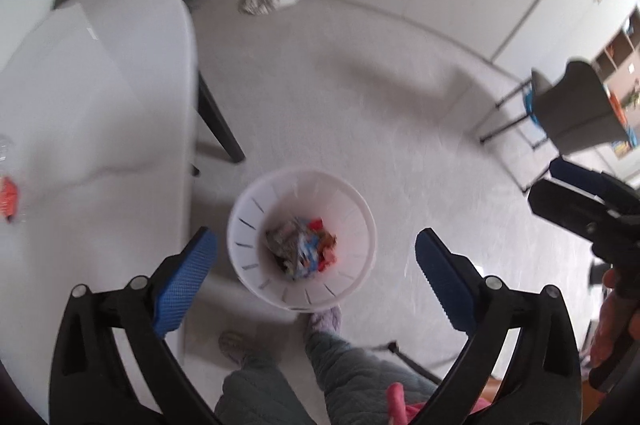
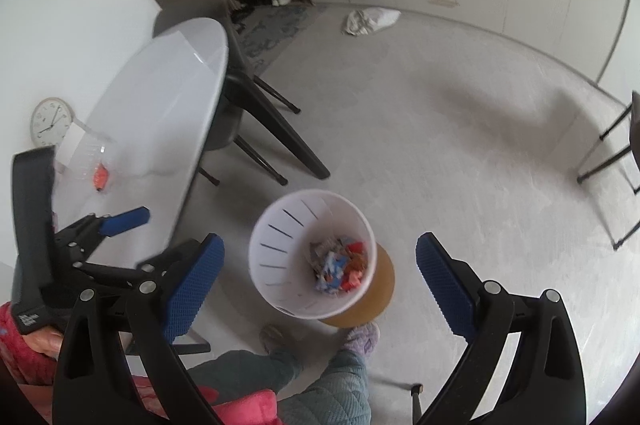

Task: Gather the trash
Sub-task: 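Grasp the clear plastic bottle with the left tool while the right tool grasps the red snack packet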

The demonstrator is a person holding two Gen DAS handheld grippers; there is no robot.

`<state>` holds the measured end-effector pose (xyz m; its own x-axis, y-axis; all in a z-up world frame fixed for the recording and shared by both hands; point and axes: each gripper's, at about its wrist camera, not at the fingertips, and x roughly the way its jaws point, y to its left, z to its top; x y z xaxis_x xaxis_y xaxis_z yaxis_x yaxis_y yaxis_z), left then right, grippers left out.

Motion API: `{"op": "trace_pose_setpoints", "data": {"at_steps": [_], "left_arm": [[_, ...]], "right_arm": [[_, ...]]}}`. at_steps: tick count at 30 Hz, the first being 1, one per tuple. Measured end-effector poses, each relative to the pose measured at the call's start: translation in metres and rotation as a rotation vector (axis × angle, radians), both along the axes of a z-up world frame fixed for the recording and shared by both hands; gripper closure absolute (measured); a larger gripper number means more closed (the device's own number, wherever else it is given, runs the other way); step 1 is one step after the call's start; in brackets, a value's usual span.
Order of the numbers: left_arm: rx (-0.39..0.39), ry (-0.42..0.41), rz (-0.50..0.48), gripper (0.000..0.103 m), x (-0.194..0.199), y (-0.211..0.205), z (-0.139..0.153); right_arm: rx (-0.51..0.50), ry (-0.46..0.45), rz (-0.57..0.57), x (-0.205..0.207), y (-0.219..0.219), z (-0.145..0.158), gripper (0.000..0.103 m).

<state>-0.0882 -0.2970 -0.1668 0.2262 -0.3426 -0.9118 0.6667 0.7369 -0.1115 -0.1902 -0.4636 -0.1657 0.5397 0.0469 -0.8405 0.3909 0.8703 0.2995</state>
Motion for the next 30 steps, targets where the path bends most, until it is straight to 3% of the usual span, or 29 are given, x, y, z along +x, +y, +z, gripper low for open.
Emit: {"op": "trace_pose_setpoints", "data": {"at_steps": [9, 16, 21, 27, 30], "left_arm": [[-0.042, -0.089, 0.170, 0.008, 0.052, 0.097, 0.040], [0.039, -0.205, 0.294, 0.008, 0.117, 0.211, 0.048], [0.126, -0.249, 0.308, 0.008, 0.179, 0.278, 0.037], [0.176, -0.161, 0.242, 0.008, 0.269, 0.317, 0.002], [0.190, -0.123, 0.203, 0.008, 0.290, 0.316, -0.018]], "right_arm": [[-0.012, -0.097, 0.043, 0.047, 0.058, 0.037, 0.002], [-0.007, -0.106, 0.164, 0.120, 0.146, 0.042, 0.003], [-0.018, -0.093, 0.241, 0.169, 0.210, 0.039, 0.003], [-0.019, -0.044, 0.290, 0.212, 0.270, 0.024, 0.003], [-0.009, -0.016, 0.286, 0.222, 0.287, 0.016, 0.003]]}}
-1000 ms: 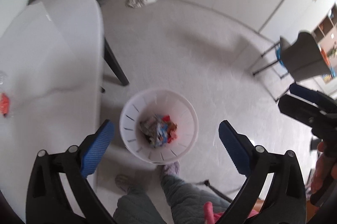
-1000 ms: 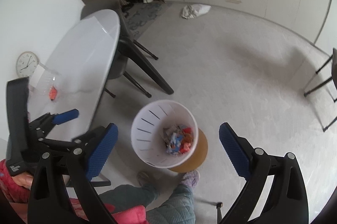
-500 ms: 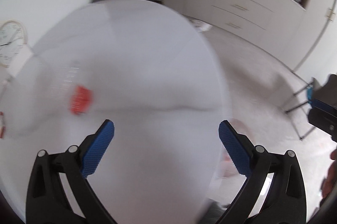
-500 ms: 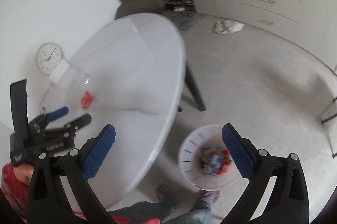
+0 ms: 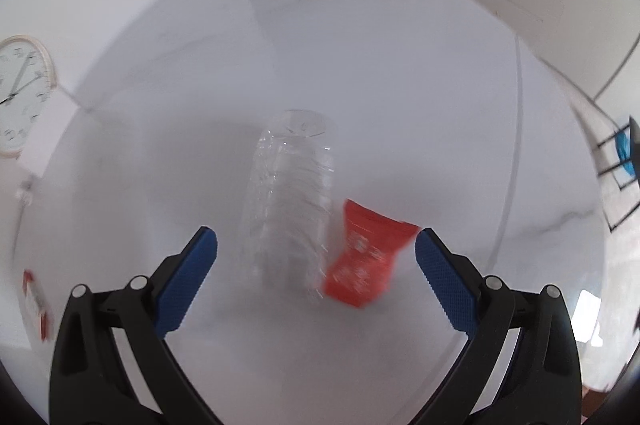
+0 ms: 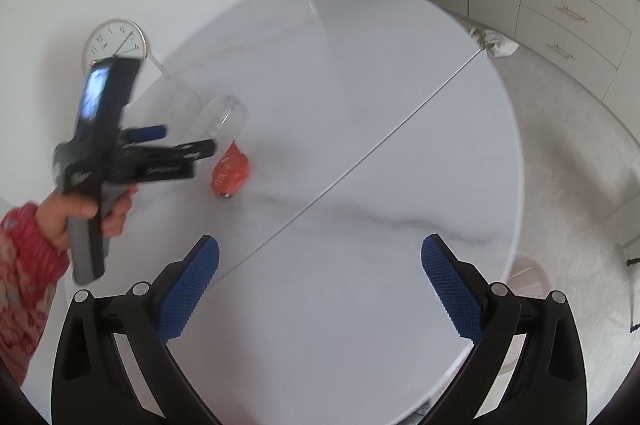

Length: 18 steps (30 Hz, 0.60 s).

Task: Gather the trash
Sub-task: 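Grasp the clear plastic bottle with the left tool while the right tool grasps the red snack packet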

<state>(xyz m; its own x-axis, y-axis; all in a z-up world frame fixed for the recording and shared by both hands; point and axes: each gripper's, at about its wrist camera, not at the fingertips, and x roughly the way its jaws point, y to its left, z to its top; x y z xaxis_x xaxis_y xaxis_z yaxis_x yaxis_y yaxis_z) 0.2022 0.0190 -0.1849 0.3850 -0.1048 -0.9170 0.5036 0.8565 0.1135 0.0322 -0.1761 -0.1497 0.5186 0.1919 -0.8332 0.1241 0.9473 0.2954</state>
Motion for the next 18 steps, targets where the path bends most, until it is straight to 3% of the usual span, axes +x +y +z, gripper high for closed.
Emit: {"op": "trace_pose_setpoints", "data": {"at_steps": [3, 7, 9, 18], "left_arm": [[0.018, 0.038, -0.039, 0.013, 0.023, -0.003, -0.020], [0.008, 0.074, -0.064, 0.037, 0.038, -0.005, -0.033], [-0.005, 0.081, -0.073, 0.044, 0.043, -0.004, -0.036], [-0.093, 0.046, 0.028, 0.044, 0.037, 0.036, -0.016]], "right_arm": [[-0.003, 0.031, -0.004, 0.009, 0.016, -0.007, 0.003], [0.000, 0.058, -0.013, 0.017, 0.025, -0.014, 0.003], [0.003, 0.068, -0.012, 0.025, 0.031, -0.017, 0.003], [-0.001, 0.091, -0.006, 0.088, 0.072, -0.032, 0.002]]}}
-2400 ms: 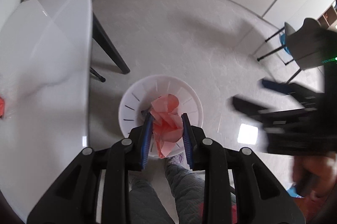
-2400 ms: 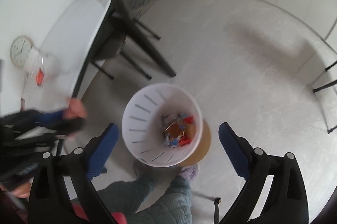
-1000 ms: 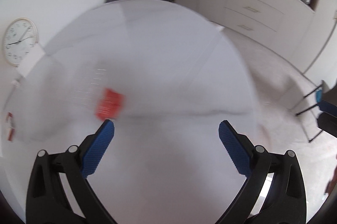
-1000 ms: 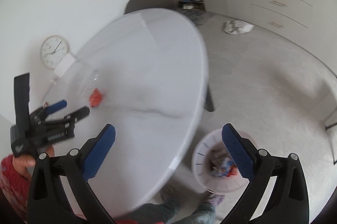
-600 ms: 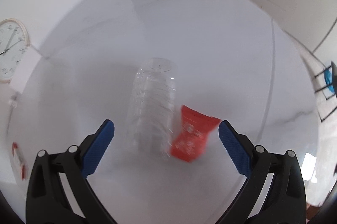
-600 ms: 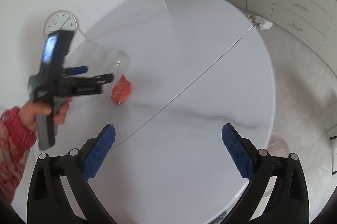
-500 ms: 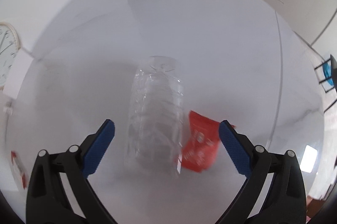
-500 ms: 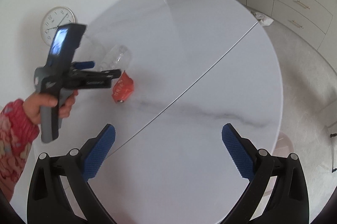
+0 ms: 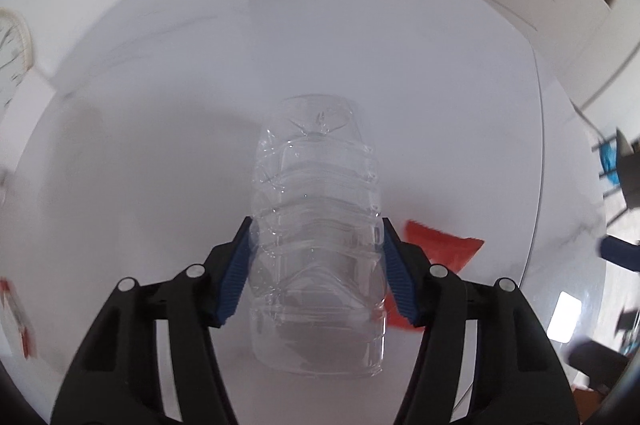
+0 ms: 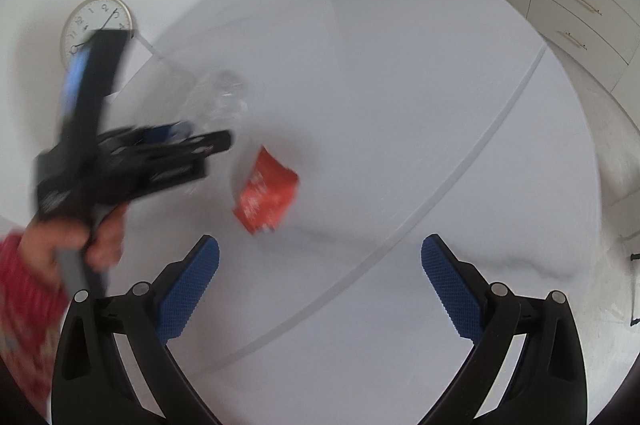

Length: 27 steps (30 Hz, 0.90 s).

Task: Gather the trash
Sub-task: 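Grasp the clear plastic bottle with the left tool while the right tool grasps the red snack packet, then drop the red packet into the wastebasket with the right tool while the left tool drops the bottle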

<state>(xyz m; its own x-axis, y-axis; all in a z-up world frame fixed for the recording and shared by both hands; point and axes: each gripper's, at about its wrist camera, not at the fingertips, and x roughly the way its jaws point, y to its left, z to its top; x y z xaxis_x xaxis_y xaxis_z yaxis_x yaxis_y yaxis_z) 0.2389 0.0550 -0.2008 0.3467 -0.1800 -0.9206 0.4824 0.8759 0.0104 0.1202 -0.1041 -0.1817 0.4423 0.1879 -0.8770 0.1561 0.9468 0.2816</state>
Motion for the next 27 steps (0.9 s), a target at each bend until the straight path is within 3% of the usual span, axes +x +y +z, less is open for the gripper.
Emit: {"op": "trace_pose_setpoints", "data": {"at_steps": [7, 10, 12, 15, 21, 27], "left_arm": [[0.003, -0.027, 0.254, 0.044, -0.026, 0.063, 0.027], [-0.023, -0.019, 0.319, 0.044, -0.047, 0.086, 0.037], [-0.036, -0.023, 0.339, 0.044, -0.051, 0.093, 0.041], [-0.037, -0.042, 0.362, 0.044, -0.059, 0.109, 0.046], [-0.031, -0.044, 0.382, 0.044, -0.064, 0.109, 0.051], [-0.026, -0.050, 0.377, 0.044, -0.071, 0.104, 0.059]], "right_arm": [[-0.070, 0.068, -0.106, 0.049, 0.041, -0.028, 0.003], [-0.104, 0.105, -0.120, 0.060, 0.057, -0.042, 0.010], [-0.139, 0.125, -0.119, 0.064, 0.066, -0.049, 0.013], [-0.172, 0.139, -0.111, 0.066, 0.073, -0.054, 0.032], [-0.191, 0.118, -0.059, 0.068, 0.079, -0.048, 0.057], [-0.151, 0.077, -0.030, 0.053, 0.066, -0.037, 0.059]]}}
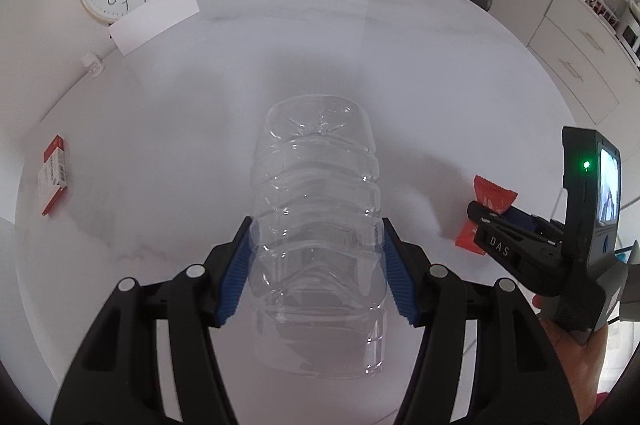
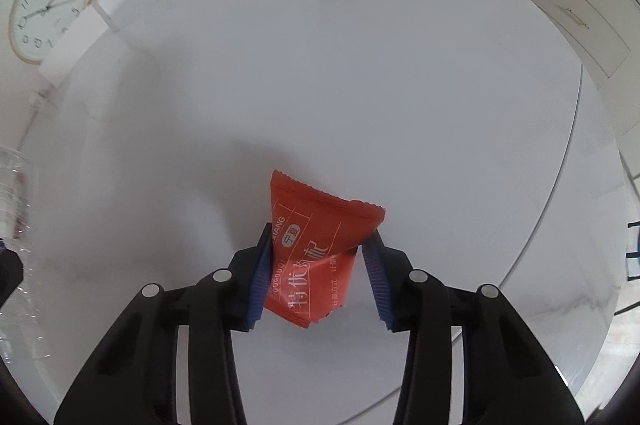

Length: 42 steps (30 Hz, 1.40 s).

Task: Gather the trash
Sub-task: 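Drop the red packet into the wastebasket with the right tool while the left tool drops the bottle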

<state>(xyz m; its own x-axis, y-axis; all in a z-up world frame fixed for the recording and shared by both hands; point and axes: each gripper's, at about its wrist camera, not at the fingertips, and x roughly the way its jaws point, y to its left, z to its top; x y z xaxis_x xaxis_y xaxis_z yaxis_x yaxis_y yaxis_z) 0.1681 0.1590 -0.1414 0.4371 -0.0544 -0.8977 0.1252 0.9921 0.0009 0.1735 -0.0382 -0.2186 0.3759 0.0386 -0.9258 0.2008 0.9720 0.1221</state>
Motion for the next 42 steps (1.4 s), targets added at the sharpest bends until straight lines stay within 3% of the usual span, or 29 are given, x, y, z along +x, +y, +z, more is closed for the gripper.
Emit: {"op": "trace_pose_setpoints", "data": {"at_steps": [7, 12, 16, 20, 24, 27, 36, 42], "left_arm": [[-0.010, -0.038, -0.070, 0.044, -0.035, -0.044, 0.022], [-0.045, -0.048, -0.162, 0.044, -0.080, -0.106, 0.036], [-0.066, -0.031, -0.243, 0.044, -0.112, -0.159, 0.039], [-0.084, -0.005, -0.324, 0.044, -0.140, -0.217, 0.039], [-0.079, -0.007, -0.389, 0.044, -0.162, -0.270, 0.040], [-0.078, 0.002, -0.431, 0.044, -0.176, -0.311, 0.039], [-0.022, 0.074, -0.486, 0.044, -0.200, -0.380, 0.011], [0.017, 0.112, -0.490, 0.044, -0.214, -0.401, -0.006]], "right_arm": [[0.058, -0.094, 0.002, -0.052, -0.065, 0.051, 0.059], [0.078, -0.170, 0.009, -0.125, -0.134, 0.088, 0.059], [0.055, -0.192, 0.002, -0.185, -0.192, 0.101, 0.059], [0.028, -0.165, -0.050, -0.220, -0.235, 0.088, 0.059], [-0.029, -0.097, -0.084, -0.247, -0.283, 0.053, 0.058], [-0.056, -0.016, -0.068, -0.253, -0.313, 0.011, 0.058], [0.057, 0.237, 0.007, -0.215, -0.332, -0.156, 0.058], [0.091, 0.281, 0.036, -0.215, -0.332, -0.191, 0.058]]}}
